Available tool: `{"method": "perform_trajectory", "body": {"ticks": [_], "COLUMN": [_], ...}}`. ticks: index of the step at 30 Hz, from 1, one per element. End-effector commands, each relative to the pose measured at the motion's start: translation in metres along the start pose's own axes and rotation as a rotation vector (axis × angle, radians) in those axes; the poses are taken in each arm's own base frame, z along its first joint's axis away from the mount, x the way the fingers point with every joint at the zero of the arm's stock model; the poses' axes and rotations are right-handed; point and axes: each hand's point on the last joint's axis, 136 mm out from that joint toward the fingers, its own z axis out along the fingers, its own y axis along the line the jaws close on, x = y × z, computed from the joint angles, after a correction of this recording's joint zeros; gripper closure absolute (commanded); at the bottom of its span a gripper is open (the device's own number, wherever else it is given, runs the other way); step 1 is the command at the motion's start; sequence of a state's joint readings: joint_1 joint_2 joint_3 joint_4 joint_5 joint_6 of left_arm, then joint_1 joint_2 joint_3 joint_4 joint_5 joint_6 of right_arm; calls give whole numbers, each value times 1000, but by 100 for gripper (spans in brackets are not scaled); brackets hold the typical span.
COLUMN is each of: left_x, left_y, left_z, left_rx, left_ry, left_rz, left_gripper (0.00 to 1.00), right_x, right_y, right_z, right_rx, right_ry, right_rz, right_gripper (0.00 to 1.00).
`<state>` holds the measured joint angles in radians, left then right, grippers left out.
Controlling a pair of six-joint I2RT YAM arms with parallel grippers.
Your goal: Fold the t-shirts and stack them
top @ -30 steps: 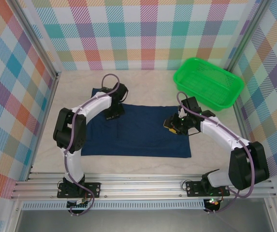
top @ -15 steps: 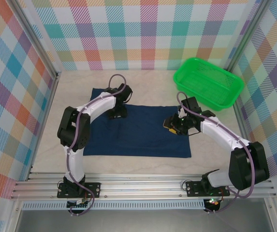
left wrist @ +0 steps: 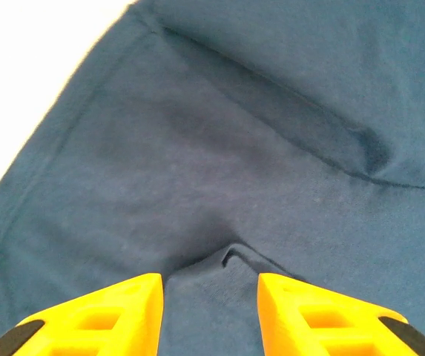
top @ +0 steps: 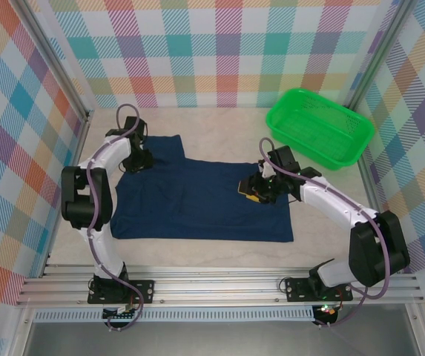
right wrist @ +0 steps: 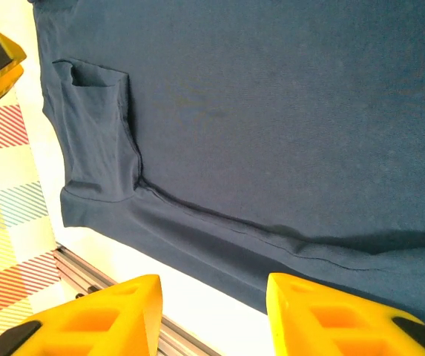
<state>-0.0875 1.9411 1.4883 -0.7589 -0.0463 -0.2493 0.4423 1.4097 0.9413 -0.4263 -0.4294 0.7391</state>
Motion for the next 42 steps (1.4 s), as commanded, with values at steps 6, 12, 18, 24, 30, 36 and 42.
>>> {"method": "perform_trajectory", "body": {"ticks": [6, 12, 18, 24, 30, 36, 42], "left_x": [18, 19, 19, 12, 8, -4, -10], "left_y": [-6, 5, 8, 10, 11, 4, 0], "left_z": [21, 27, 37, 38, 32, 8, -5], "left_rx": [71, 11, -11, -31, -48, -79, -83], "left_ry": [66, 50, 55, 41, 24, -56, -105], "left_rz": [130, 155, 187, 189, 194, 214, 245], "left_gripper": [62, 63, 68, 86, 99, 100, 100], "right_x": [-5, -8, -6, -3, -4, -5, -4], "right_y": [34, 37, 35, 32, 32, 33, 32], "right_z": [-3, -2, -2, -2, -2, -1, 0], "right_rx": [-128, -132, -126, -117, -114, -117, -115], "right_ry": [4, 4, 8, 10, 7, 7, 9], "right_rz": [-73, -70, -65, -58, -60, -64, -65], "right_gripper": [56, 56, 57, 57, 58, 59, 60]}}
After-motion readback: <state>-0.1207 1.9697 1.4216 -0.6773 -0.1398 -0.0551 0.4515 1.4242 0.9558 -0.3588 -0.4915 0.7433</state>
